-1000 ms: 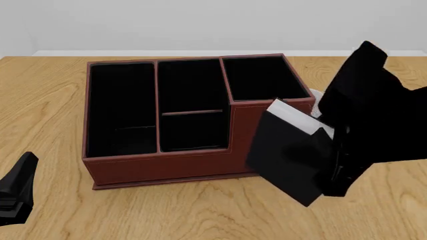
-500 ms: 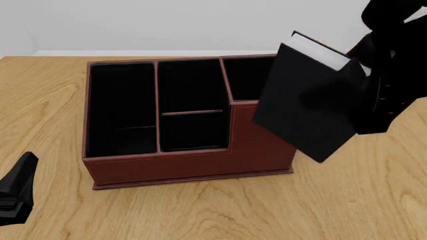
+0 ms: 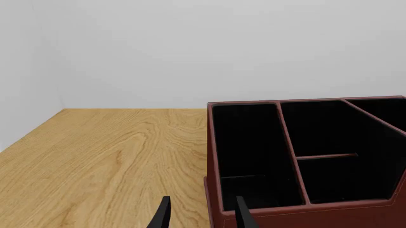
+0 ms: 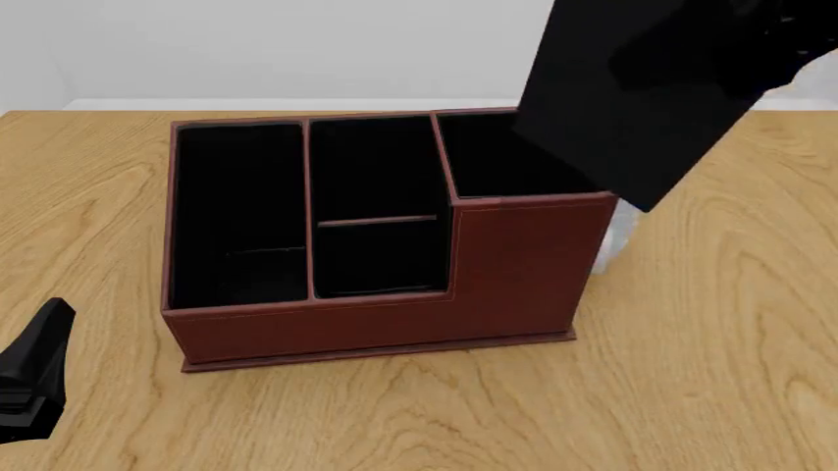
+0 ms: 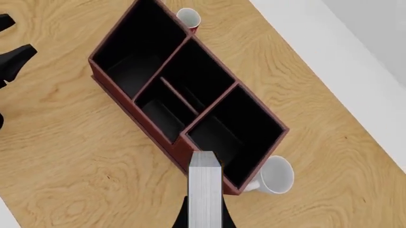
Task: Pick up the book and place it in the right compartment of the caddy.
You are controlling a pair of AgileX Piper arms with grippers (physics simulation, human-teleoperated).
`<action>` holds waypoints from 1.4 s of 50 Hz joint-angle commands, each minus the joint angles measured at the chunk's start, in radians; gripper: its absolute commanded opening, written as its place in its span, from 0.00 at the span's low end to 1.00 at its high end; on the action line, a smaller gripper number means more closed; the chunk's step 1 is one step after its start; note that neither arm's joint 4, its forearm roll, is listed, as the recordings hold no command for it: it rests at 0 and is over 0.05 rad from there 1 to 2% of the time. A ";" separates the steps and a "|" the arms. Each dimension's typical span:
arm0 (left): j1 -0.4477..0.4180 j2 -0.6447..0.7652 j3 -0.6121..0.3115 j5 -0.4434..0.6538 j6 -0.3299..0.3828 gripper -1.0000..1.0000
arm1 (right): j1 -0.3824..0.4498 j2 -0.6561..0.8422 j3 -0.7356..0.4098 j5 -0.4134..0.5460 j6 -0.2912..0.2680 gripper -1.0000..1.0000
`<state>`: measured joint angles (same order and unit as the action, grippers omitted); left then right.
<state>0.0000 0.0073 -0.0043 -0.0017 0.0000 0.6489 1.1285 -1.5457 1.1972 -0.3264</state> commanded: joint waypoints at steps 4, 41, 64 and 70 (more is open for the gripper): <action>0.000 0.000 0.000 0.000 0.000 1.00 | -0.049 0.090 -0.143 0.018 -0.036 0.00; 0.000 0.000 0.000 0.000 0.000 1.00 | -0.077 0.320 -0.299 -0.060 -0.011 0.00; 0.000 0.000 0.000 0.000 0.000 1.00 | -0.091 0.378 -0.293 -0.119 0.015 0.00; 0.000 0.000 0.000 0.000 0.000 1.00 | -0.089 0.375 -0.246 -0.153 0.029 0.00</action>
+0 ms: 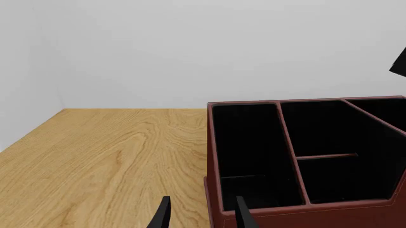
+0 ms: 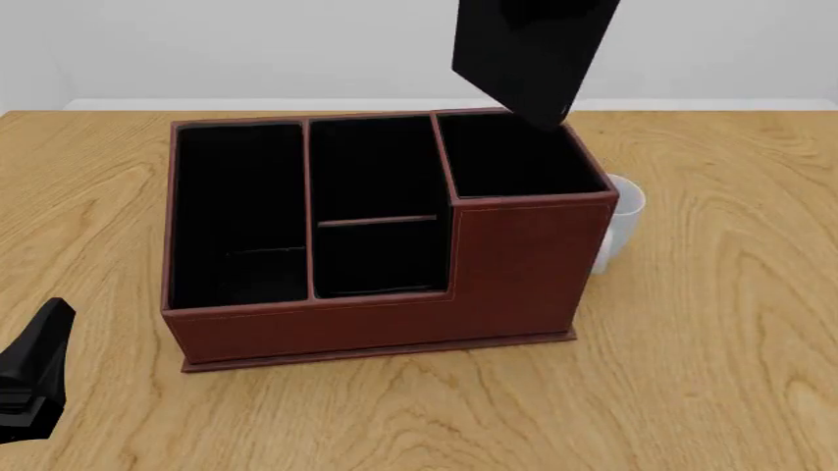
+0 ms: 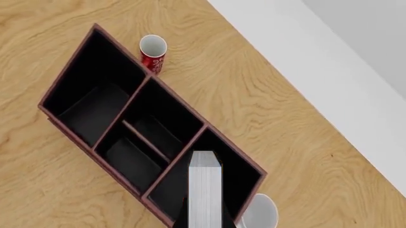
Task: Pick up the book and place it in the right compartment of the caddy.
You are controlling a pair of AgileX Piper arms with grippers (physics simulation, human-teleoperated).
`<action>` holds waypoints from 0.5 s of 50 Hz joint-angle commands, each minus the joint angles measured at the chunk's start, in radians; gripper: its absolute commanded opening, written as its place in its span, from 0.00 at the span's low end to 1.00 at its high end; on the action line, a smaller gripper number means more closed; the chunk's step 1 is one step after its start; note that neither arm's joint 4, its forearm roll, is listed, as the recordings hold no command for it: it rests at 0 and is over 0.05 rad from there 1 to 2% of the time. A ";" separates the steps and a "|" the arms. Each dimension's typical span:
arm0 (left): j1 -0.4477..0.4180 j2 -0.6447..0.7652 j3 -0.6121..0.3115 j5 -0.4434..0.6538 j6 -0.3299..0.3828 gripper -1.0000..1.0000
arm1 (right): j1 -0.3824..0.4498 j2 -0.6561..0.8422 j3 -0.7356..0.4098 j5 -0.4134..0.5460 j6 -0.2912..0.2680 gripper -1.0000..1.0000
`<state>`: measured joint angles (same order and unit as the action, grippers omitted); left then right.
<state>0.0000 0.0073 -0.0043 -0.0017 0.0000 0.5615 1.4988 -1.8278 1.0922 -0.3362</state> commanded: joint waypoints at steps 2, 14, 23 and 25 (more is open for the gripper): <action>0.000 0.000 0.000 0.000 0.000 1.00 | -0.003 0.007 0.041 -0.054 0.041 0.00; 0.000 0.000 0.000 0.000 0.000 1.00 | -0.046 0.032 0.079 -0.099 0.042 0.00; 0.000 0.000 0.000 0.000 0.000 1.00 | -0.060 0.035 0.122 -0.133 0.055 0.00; 0.000 0.000 0.000 0.000 0.000 1.00 | -0.061 0.038 0.119 -0.133 0.065 0.00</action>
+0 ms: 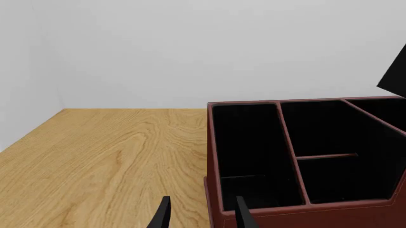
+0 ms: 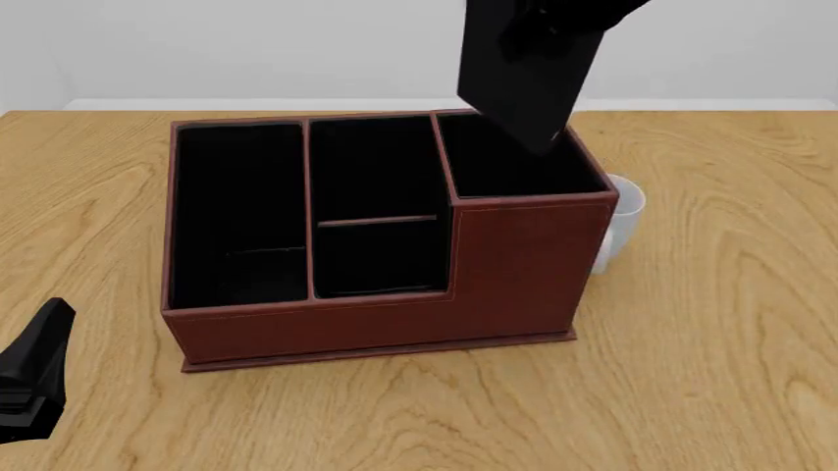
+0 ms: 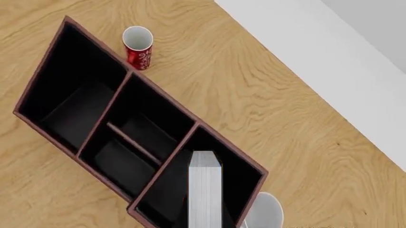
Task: Pick up the book and place it in the right compartment of the caddy.
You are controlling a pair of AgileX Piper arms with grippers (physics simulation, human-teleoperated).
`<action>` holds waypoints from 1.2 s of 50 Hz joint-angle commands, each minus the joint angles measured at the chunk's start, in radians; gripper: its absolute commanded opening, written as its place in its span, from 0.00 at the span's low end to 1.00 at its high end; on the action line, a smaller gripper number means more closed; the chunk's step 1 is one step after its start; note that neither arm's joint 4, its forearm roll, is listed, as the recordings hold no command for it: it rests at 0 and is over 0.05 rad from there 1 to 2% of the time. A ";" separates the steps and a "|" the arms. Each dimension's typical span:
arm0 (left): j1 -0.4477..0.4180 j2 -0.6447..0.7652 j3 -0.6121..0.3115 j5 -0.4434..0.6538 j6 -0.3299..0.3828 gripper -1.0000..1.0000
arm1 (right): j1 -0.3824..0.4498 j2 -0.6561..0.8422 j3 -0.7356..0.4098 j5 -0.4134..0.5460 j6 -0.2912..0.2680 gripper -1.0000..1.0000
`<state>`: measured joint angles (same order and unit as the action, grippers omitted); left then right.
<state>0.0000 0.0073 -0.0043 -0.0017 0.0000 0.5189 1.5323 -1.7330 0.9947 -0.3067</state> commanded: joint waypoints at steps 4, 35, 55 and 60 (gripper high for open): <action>0.000 0.000 0.000 0.000 0.000 1.00 | -0.026 0.005 0.048 -0.055 0.032 0.00; 0.000 0.000 0.000 0.000 0.000 1.00 | -0.059 0.030 0.158 -0.155 0.064 0.00; 0.000 0.000 0.000 0.000 0.000 1.00 | -0.068 0.066 0.210 -0.211 0.076 0.00; 0.000 0.000 0.000 0.000 0.000 1.00 | -0.072 0.077 0.224 -0.226 0.087 0.00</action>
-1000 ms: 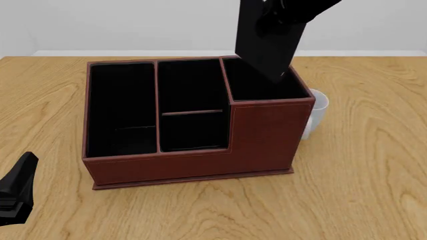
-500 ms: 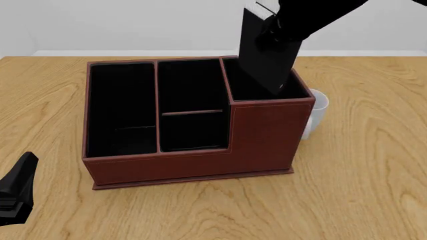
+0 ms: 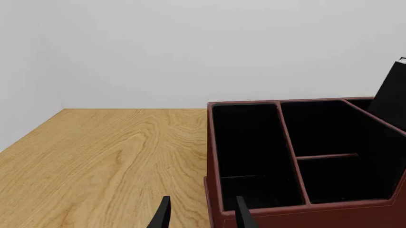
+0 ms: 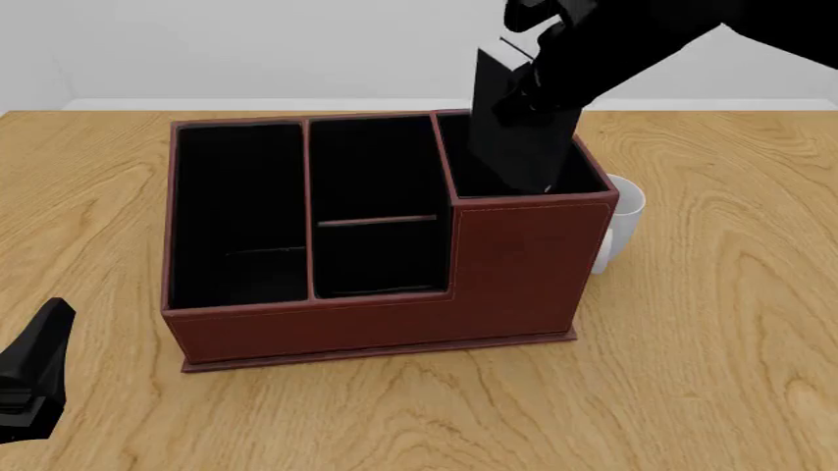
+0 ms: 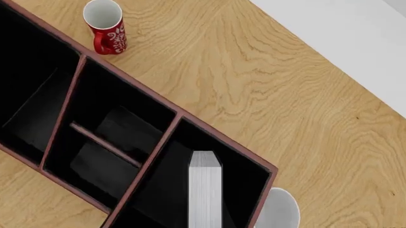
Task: Pick up the book and place it in the right compartment of the caddy.
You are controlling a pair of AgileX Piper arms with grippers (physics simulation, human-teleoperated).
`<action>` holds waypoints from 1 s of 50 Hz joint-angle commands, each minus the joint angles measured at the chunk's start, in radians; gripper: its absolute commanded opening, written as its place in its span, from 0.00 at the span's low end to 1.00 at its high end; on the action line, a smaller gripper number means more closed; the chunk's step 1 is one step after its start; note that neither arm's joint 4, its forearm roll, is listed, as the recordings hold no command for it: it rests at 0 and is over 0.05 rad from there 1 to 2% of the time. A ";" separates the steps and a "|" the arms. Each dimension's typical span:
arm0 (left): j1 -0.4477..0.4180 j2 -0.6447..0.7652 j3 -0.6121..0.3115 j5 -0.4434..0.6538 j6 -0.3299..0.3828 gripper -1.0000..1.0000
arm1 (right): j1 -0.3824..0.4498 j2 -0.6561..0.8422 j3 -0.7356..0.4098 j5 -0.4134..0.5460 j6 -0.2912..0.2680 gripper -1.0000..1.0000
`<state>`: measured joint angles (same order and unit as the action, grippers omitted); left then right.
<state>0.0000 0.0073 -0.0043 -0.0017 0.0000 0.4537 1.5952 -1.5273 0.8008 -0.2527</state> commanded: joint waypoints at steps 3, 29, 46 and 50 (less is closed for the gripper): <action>0.000 0.000 0.000 0.000 0.000 1.00 | -0.005 0.018 0.031 -0.043 0.036 0.00; 0.000 0.000 0.000 0.000 0.000 1.00 | -0.028 0.086 0.081 -0.111 0.041 0.00; 0.000 0.000 0.000 0.000 0.000 1.00 | -0.033 0.112 0.091 -0.132 0.052 0.00; 0.000 0.000 0.000 0.000 0.000 1.00 | -0.053 0.124 0.081 -0.133 0.034 0.00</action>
<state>0.0000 0.0073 -0.0043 -0.0017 0.0000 0.4223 1.6723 -1.4363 0.6871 -0.2400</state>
